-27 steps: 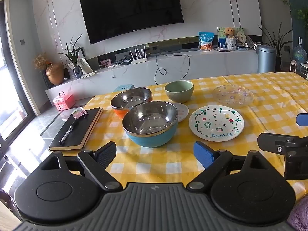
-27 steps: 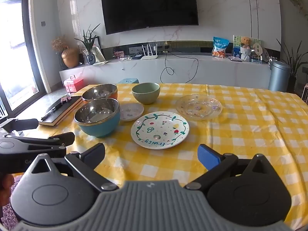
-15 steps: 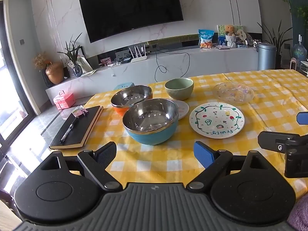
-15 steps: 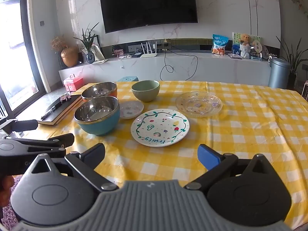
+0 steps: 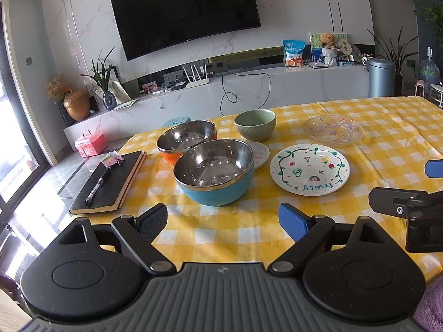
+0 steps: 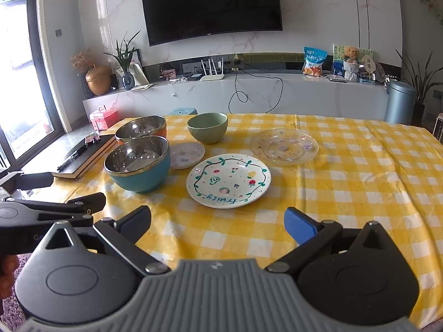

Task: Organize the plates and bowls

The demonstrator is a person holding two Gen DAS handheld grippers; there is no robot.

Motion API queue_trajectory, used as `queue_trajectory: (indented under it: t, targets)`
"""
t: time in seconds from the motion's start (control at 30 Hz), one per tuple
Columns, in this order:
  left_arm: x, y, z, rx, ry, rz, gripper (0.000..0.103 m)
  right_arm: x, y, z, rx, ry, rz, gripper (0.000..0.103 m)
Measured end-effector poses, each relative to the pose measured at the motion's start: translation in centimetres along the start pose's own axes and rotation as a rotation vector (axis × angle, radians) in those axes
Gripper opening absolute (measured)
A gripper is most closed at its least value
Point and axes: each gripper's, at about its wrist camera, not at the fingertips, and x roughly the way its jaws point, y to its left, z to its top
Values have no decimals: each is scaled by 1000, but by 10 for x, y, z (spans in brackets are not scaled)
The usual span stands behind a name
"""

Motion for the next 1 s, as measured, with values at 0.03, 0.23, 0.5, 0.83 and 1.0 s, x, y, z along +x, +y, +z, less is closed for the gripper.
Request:
queue_trajectory:
  t: [0.03,0.23,0.5,0.83,1.0]
  targets:
    - [0,0,0,0,0,0,103,0,0,-1,1,2,-1,100]
    - [1,-2,-4,4,4,-1,103,3,3,1,9,11,-11,100]
    - [2,-3,-4,5,5,-2,103,4,1,0,12,16,-10,100]
    - [3,-6,-6,7,15,-8,103,5,2,0,13,24,-10,100]
    - [3,-6,-6,8,16,-9,103,5,2,-1,14,26,-11,100]
